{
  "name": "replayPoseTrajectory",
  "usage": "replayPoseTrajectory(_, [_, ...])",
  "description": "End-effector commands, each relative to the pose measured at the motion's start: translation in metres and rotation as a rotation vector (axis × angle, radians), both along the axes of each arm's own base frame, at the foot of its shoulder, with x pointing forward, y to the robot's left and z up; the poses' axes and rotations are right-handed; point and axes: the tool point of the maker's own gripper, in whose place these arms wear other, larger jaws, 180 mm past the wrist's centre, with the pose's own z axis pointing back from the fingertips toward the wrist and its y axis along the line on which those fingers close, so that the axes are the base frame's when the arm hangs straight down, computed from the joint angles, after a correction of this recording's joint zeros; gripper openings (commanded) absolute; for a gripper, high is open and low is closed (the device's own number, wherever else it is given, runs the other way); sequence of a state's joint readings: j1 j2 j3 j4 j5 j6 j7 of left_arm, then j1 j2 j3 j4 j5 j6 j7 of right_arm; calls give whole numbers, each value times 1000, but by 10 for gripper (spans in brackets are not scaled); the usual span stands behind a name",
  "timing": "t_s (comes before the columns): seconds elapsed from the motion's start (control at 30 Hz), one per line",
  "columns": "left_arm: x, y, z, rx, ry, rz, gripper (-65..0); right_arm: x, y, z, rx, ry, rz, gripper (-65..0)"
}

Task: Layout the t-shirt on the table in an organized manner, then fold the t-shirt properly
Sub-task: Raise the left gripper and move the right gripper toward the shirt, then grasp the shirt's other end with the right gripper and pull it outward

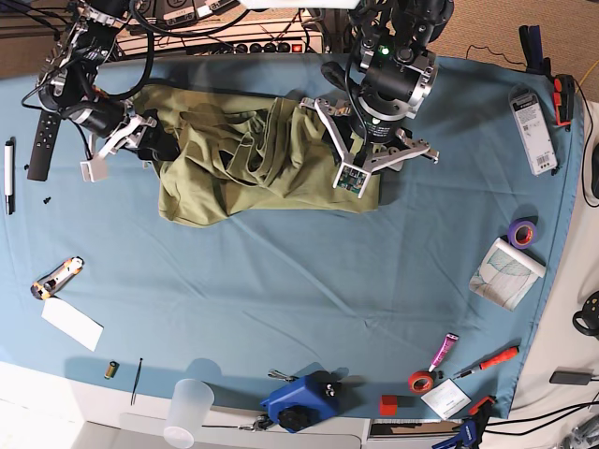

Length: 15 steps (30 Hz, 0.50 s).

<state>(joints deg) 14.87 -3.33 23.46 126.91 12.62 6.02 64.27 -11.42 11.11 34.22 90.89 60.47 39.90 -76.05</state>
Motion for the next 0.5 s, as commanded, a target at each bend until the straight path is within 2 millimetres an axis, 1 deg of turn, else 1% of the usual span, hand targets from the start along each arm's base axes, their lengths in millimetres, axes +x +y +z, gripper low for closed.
replayPoseTrajectory(0.0, [5, -2, 11, -19, -42, 6, -435, 9, -4, 13, 0, -53, -6, -333])
replayPoseTrajectory(0.1, [5, -3, 11, -25, -40, 2, -435, 9, -4, 13, 1, -55, -7, -333])
replayPoseTrajectory(0.17, [4, -6, 10, -42, -33, -5, -435, 10, 0, 12, -3, -47, 8, -333])
replayPoseTrajectory(0.3, [1, -11, 10, -71, -19, -22, -435, 17, 17, 0, -41, -12, 45, -333])
replayPoseTrajectory(0.37, [1, -11, 10, -72, -18, -22, -435, 23, 21, -5, -79, -20, 49, -333])
replayPoseTrajectory(0.47, [1, -11, 10, -71, -18, -22, -435, 25, 26, -11, -123, -7, 77, -336])
